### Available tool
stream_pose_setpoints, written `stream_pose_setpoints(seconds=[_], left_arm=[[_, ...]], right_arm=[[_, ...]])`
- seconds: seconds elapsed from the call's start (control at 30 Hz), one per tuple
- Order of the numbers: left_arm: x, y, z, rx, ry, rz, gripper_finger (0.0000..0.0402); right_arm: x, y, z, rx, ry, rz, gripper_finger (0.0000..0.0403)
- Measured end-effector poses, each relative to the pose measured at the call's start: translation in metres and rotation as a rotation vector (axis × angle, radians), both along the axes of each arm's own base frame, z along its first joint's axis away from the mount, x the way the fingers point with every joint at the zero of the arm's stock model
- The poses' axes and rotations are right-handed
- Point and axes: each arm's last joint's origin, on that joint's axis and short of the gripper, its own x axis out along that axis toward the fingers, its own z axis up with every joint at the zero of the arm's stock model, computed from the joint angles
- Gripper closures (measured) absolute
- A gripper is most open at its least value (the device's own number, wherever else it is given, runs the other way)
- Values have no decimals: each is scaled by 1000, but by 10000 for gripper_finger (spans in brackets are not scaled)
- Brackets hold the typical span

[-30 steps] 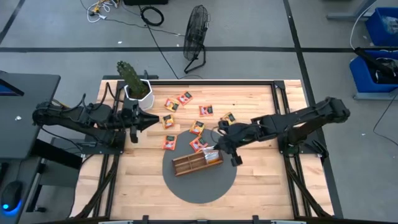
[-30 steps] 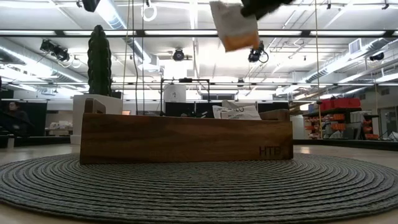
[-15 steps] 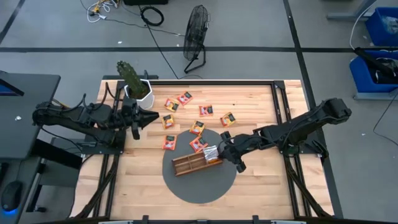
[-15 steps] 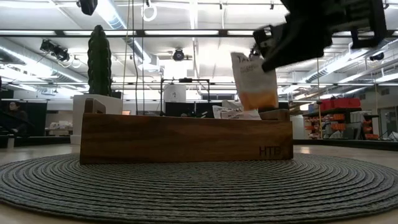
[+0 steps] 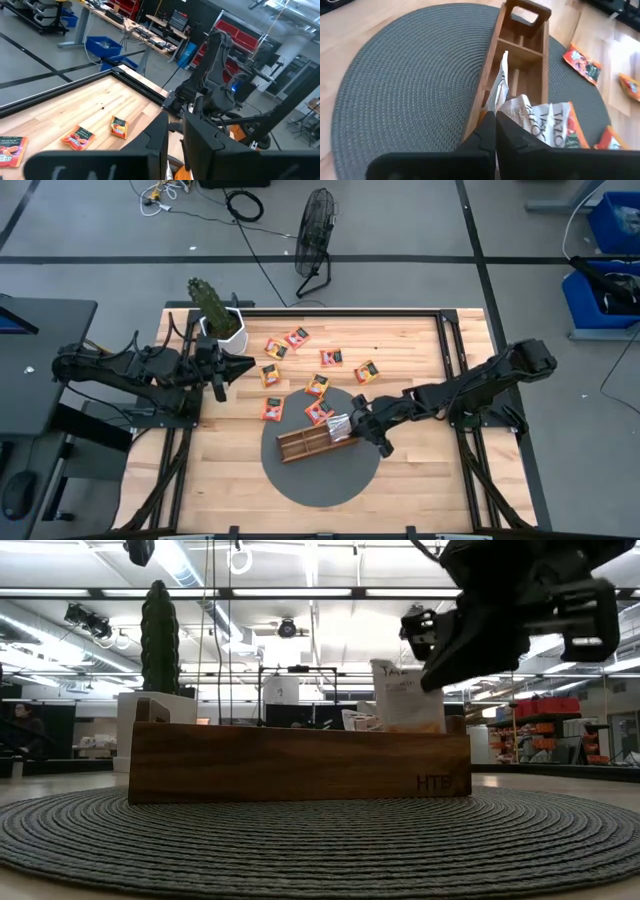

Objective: Pick & Place Tea
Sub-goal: Put the white tea bag into the right section of the wooden organizer, then put the yellow tea bag into the middle section of the wooden organizer

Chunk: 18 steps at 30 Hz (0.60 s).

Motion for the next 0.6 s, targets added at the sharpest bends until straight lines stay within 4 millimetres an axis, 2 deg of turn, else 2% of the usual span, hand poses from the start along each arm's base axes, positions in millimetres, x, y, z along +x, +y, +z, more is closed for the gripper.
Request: stream_pose_setpoints(seconds=[0.3, 0.43, 0.6], left_arm=[[0, 0, 0, -1, 0, 0, 342], [0, 0, 0, -1, 0, 0, 342], [0, 0, -1, 0, 7, 0, 342]], right_arm=[[2, -1, -11, -25, 41, -21, 386], [3, -3, -11, -53, 27, -108, 361], [7, -3, -6, -17, -23, -157, 311]])
